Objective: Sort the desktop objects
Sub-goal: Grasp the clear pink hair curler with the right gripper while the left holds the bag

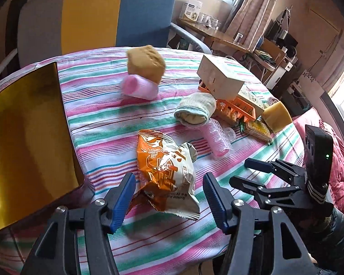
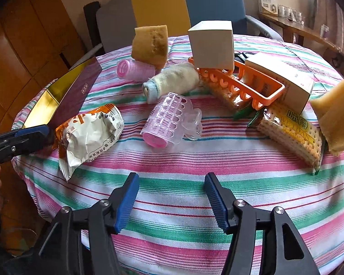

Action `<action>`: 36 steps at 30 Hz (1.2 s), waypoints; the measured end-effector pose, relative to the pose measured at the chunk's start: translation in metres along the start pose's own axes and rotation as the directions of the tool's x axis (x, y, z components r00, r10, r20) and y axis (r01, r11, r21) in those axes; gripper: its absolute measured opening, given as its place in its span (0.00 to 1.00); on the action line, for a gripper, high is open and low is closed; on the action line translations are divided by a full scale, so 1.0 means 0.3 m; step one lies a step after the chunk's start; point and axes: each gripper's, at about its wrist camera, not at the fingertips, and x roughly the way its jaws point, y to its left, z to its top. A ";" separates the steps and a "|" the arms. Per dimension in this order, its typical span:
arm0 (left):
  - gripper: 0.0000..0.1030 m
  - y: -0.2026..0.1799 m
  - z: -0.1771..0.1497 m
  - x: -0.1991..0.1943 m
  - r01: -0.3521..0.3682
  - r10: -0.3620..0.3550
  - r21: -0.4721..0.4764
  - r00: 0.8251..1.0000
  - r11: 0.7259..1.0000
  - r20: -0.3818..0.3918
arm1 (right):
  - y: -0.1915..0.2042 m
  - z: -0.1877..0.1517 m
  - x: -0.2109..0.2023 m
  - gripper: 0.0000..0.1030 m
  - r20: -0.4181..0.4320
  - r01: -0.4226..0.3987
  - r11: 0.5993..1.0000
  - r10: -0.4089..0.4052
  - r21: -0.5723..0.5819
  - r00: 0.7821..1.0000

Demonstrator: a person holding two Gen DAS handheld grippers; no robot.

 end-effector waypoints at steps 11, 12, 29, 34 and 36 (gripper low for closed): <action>0.61 -0.001 0.030 0.105 -0.006 0.006 0.010 0.999 1.000 -0.043 | -0.032 0.037 -0.002 0.85 0.037 -0.072 0.989 0.068 0.132 0.997; 0.61 -0.004 0.029 0.112 -0.006 0.006 0.012 0.999 1.000 -0.045 | -0.037 0.048 -0.002 0.84 0.042 -0.069 0.987 0.064 0.144 0.997; 0.65 0.010 0.045 0.205 0.005 -0.011 -0.072 0.997 0.997 -0.071 | 0.034 0.203 0.100 0.59 0.031 0.082 0.995 -0.084 0.053 0.996; 0.64 0.019 0.023 0.196 0.006 -0.011 -0.110 0.999 0.994 -0.042 | 0.029 0.198 0.098 0.56 0.034 0.097 0.995 -0.098 0.027 0.995; 0.63 0.025 0.011 0.186 0.009 -0.014 -0.126 0.999 0.992 -0.037 | 0.026 0.187 0.089 0.56 0.038 0.102 0.995 -0.103 0.017 0.994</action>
